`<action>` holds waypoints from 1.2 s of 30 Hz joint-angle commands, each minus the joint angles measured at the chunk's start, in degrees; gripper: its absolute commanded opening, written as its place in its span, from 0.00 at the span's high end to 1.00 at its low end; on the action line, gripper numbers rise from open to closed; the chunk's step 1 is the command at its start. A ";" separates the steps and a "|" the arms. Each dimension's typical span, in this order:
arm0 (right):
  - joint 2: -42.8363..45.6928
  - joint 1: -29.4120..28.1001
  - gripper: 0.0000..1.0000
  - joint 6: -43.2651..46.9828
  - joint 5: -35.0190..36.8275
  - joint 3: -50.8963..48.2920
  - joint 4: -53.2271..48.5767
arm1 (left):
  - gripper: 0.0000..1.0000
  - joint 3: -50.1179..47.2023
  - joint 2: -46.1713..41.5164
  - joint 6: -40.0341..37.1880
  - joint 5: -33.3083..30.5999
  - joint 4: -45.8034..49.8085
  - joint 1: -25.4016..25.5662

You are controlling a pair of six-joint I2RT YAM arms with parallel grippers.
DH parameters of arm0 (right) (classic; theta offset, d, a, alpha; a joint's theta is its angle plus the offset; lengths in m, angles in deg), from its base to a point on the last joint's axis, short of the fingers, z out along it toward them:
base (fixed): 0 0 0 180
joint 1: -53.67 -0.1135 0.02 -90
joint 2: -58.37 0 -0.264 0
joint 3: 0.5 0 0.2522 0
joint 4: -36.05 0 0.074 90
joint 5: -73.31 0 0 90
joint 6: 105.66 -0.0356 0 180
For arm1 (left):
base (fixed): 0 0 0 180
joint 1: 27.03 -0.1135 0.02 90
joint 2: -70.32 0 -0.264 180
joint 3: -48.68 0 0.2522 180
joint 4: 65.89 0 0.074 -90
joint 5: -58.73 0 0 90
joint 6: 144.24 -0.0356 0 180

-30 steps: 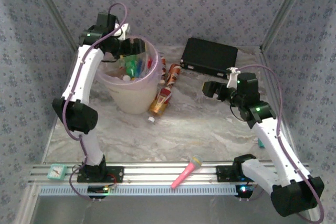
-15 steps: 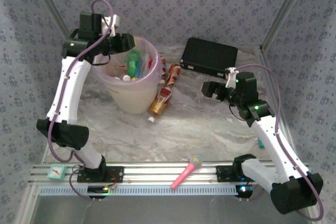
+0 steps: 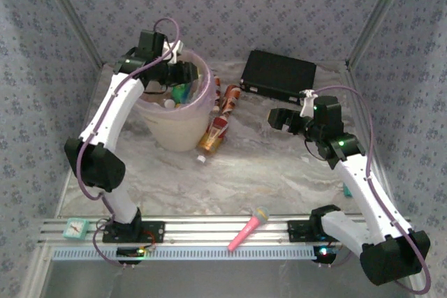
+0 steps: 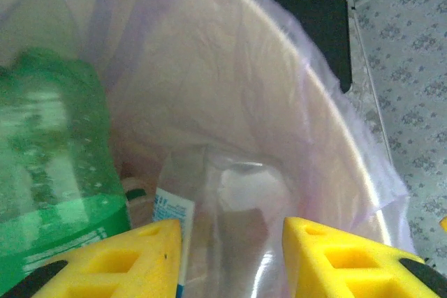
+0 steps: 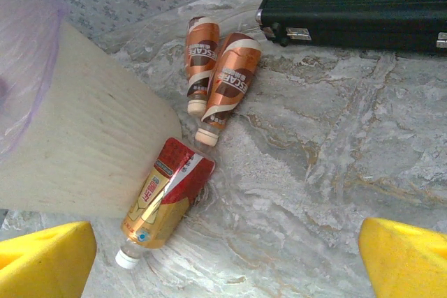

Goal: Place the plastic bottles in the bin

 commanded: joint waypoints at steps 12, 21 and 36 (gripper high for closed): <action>1.33 -0.11 0.01 -0.19 -0.54 -1.32 -0.72 | 0.60 4.54 -14.08 -7.05 -15.86 6.26 -9.75; 1.16 -0.25 0.01 -0.34 -1.33 -0.87 -0.83 | 0.63 -6.26 -15.22 -8.99 -14.16 -1.95 -11.21; -0.40 -1.29 0.02 -0.43 -1.95 -0.53 -0.55 | 0.66 -7.44 -12.36 -11.12 -16.53 -2.70 -11.36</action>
